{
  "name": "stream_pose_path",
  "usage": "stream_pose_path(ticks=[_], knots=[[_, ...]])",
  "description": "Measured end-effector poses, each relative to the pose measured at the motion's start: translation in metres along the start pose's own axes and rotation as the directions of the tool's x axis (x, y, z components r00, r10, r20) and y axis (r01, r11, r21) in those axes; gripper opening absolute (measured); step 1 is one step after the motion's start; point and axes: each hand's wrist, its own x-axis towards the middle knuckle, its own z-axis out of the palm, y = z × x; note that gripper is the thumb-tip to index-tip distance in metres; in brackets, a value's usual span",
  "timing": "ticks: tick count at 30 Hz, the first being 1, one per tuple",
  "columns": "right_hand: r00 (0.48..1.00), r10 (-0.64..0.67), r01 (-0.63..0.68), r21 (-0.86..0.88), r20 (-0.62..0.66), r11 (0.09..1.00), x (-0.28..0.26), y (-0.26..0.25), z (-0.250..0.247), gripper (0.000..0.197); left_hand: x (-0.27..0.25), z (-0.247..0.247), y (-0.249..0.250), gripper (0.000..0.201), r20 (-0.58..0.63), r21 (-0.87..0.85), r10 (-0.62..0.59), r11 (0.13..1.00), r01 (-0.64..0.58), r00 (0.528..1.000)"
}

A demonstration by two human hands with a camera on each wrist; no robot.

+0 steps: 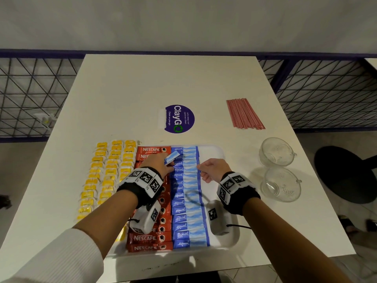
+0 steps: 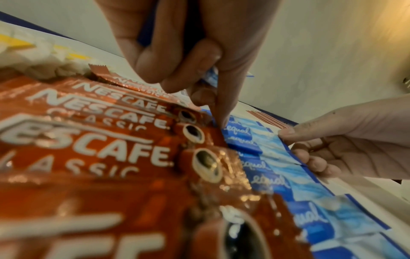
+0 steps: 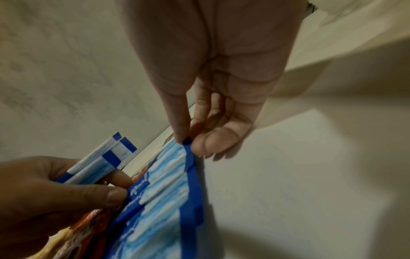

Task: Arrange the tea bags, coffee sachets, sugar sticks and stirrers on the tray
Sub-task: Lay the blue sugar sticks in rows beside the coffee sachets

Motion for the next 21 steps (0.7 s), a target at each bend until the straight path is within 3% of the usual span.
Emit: stream_pose_path(ticks=[8, 13, 17, 21], knots=[[1.0, -0.001, 0.004, 0.082, -0.031, 0.997, -0.006, -0.006, -0.009, 0.021, -0.006, -0.009, 0.003, 0.023, 0.028, -0.06, 0.03, 0.998, -0.028, 0.999], [0.986, -0.166, 0.16, 0.184, 0.018, 0.97, -0.019, -0.032, -0.013, 0.021, -0.013, -0.022, 0.017, 0.019, 0.17, -0.152, 0.122, 0.984, -0.097, 0.978], [0.95, -0.277, 0.272, 0.059, 0.145, 0.961, -0.03, -0.051, -0.01, 0.024, -0.02, -0.027, 0.03, 0.025, 0.342, -0.383, 0.103, 0.923, 0.039, 0.934], [0.923, -0.339, 0.345, 0.004, 0.182, 0.939, -0.035, -0.06, -0.007, 0.015, -0.027, -0.031, 0.033, 0.023, 0.421, -0.489, 0.163, 0.87, 0.071, 0.892]])
